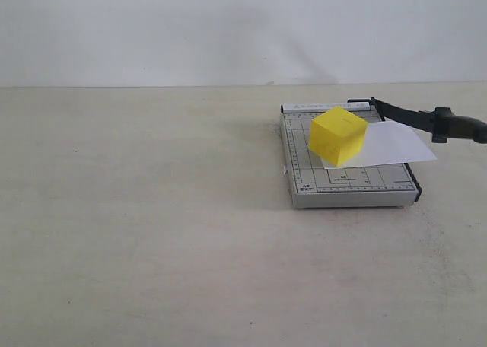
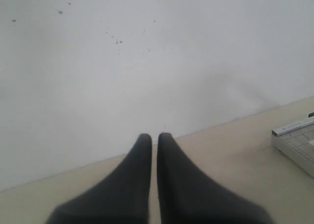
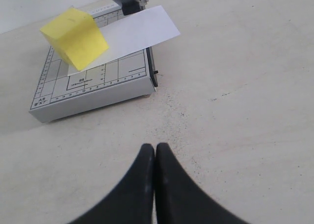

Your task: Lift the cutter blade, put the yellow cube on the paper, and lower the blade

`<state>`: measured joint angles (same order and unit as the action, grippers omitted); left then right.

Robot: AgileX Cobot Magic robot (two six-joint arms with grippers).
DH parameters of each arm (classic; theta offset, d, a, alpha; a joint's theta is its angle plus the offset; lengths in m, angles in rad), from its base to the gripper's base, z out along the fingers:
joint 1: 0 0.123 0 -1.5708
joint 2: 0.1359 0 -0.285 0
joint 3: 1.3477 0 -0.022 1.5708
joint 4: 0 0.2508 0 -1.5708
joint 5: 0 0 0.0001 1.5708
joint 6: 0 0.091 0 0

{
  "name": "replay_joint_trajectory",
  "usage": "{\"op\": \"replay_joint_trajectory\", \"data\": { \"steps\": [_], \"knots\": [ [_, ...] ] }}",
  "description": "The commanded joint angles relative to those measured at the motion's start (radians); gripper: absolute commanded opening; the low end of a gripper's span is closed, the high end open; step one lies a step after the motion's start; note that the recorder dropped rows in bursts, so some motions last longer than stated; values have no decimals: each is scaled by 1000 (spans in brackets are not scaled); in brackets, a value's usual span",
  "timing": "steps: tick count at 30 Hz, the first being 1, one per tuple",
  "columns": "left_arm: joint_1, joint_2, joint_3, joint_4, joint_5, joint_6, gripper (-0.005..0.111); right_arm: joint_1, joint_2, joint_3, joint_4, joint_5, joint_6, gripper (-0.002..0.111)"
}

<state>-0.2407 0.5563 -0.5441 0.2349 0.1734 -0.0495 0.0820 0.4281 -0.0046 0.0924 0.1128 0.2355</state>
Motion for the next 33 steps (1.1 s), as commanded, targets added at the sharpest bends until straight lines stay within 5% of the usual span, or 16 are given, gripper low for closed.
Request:
{"op": "replay_joint_trajectory", "data": {
  "steps": [1,7,11,14,21,25,33],
  "knots": [
    [3,-177,90,-18,78,-83,5,-2,3,5,3,-3,-5,0],
    [3,-370,230,11,172,-293,5,-2,3,5,3,-3,-5,0],
    [3,-441,292,260,210,-291,5,-2,3,5,3,-14,-5,0],
    [3,-449,319,281,277,-308,5,-2,3,5,5,-53,-5,0],
    [3,-449,433,306,222,-505,5,-2,3,-93,31,-208,-4,0],
    [3,-449,543,333,134,-504,5,-2,3,-261,-21,-107,-182,0],
    [3,-449,544,392,114,-504,5,-2,159,-536,-23,226,-364,0]
  ]
}}
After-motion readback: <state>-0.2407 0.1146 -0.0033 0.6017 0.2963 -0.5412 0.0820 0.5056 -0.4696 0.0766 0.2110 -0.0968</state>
